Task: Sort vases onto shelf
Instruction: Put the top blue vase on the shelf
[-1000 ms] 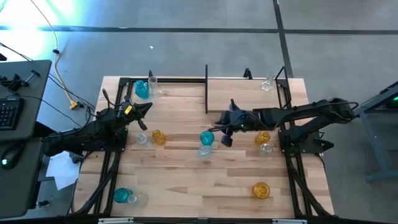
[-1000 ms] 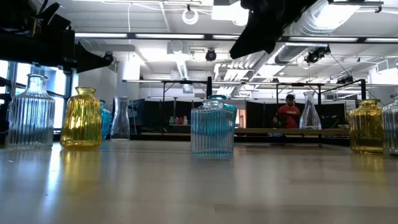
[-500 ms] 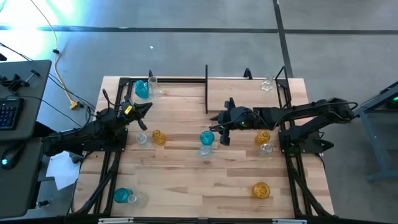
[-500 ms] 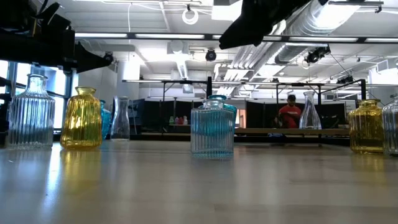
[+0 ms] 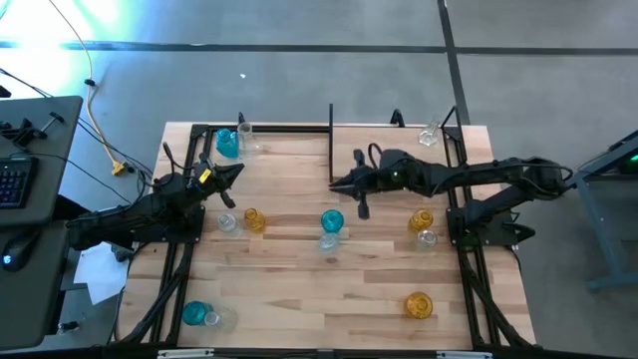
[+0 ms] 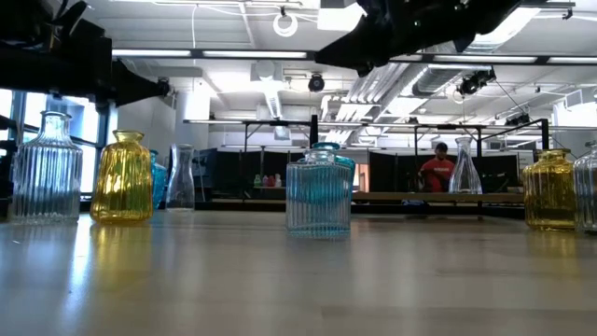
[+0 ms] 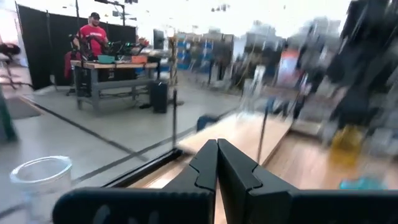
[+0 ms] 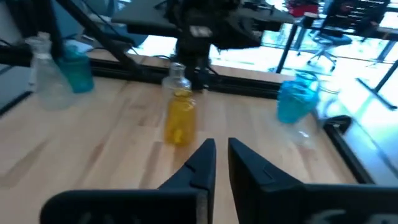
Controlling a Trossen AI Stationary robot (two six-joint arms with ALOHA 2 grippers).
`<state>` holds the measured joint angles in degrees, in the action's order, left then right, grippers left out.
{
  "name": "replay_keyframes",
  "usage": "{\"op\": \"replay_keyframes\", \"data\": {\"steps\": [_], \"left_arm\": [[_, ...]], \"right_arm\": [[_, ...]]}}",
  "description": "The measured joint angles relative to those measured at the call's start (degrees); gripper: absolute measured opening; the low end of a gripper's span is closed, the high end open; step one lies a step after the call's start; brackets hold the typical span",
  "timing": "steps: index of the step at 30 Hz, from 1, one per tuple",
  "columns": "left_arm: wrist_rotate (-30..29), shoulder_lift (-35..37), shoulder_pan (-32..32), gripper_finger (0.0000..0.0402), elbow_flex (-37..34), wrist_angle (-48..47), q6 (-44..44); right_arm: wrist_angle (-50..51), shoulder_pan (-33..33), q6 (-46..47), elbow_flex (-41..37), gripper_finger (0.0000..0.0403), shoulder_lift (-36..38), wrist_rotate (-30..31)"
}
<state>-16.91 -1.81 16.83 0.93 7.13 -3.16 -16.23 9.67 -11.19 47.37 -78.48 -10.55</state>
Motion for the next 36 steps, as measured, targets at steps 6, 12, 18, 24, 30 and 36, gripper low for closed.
{"op": "replay_keyframes", "data": {"steps": [6,12,18,24,30,36], "left_arm": [[-3.05,0.07,0.06,0.0001,0.02,4.84,-4.55],[-10.70,0.13,0.08,0.0001,0.00,6.46,-6.39],[-5.02,0.03,0.08,0.0001,0.73,8.71,-5.97],[-3.65,-5.06,0.12,0.0000,8.73,-4.68,-10.13],[-3.52,-14.48,2.68,0.0000,22.01,-20.57,-10.27],[-1.79,-26.81,9.22,0.0000,36.40,-40.62,-9.57]], "right_arm": [[-0.59,3.10,-2.37,-0.04,0.0002,0.00,-0.47],[-0.57,3.48,-3.87,-0.04,0.0004,0.00,-0.57],[-0.79,3.48,-4.44,-0.04,0.0004,0.00,-0.58],[-0.71,3.48,-6.15,-0.04,0.0004,0.00,-0.57],[-0.39,3.48,-8.32,-0.04,0.0004,0.00,-0.57],[-0.79,3.48,-10.40,-0.04,0.0004,0.00,-0.57]]}}
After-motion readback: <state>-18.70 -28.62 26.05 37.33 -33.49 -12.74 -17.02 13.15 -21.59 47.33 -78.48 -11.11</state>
